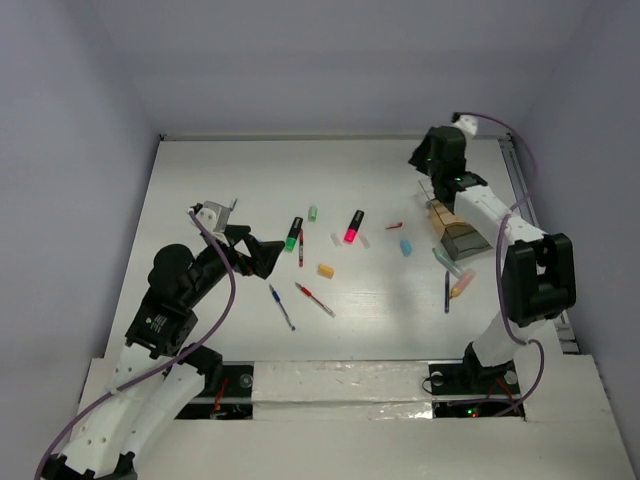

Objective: Sort the stationery into containers
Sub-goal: Place the pen in the storage box, then pick up the pen from the center of the board.

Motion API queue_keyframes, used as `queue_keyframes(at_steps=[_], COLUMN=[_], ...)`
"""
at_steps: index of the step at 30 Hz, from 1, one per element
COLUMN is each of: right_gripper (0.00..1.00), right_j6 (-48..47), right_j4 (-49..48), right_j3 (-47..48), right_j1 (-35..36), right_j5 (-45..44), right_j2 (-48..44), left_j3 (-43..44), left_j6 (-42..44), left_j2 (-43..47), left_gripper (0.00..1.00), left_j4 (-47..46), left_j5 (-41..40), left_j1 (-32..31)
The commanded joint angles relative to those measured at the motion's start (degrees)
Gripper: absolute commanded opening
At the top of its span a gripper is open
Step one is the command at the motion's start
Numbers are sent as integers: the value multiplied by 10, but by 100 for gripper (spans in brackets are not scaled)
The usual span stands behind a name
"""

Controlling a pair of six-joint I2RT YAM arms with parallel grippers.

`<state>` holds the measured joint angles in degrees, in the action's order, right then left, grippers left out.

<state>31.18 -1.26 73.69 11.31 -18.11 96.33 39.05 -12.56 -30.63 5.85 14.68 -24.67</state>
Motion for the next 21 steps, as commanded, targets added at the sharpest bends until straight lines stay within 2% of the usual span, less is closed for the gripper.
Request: queue_keyframes(at_steps=[1, 2, 6, 7, 11, 14, 21], right_gripper=[43, 42, 42, 43, 58, 64, 63], right_j6=[-73, -77, -82, -84, -87, -78, -60], right_j4=[66, 77, 103, 114, 151, 177, 211], right_j3=[23, 22, 24, 35, 55, 77, 127], right_j1=[111, 148, 214, 219, 219, 219, 219], right_j5=[105, 108, 101, 78, 33, 5, -25], right_j2=[3, 10, 31, 39, 75, 102, 169], left_j3=[24, 23, 23, 23, 23, 23, 28], left_j6=[-5, -5, -5, -6, -6, -7, -9], left_j2=[1, 2, 0, 0, 0, -2, -23], left_gripper=[99, 99, 99, 99, 99, 99, 99], left_j4=[-24, -26, -27, -24, -23, -22, -2], left_j5=[-11, -12, -13, -16, -21, -24, -48], left_j1=[8, 8, 13, 13, 13, 18, 18])
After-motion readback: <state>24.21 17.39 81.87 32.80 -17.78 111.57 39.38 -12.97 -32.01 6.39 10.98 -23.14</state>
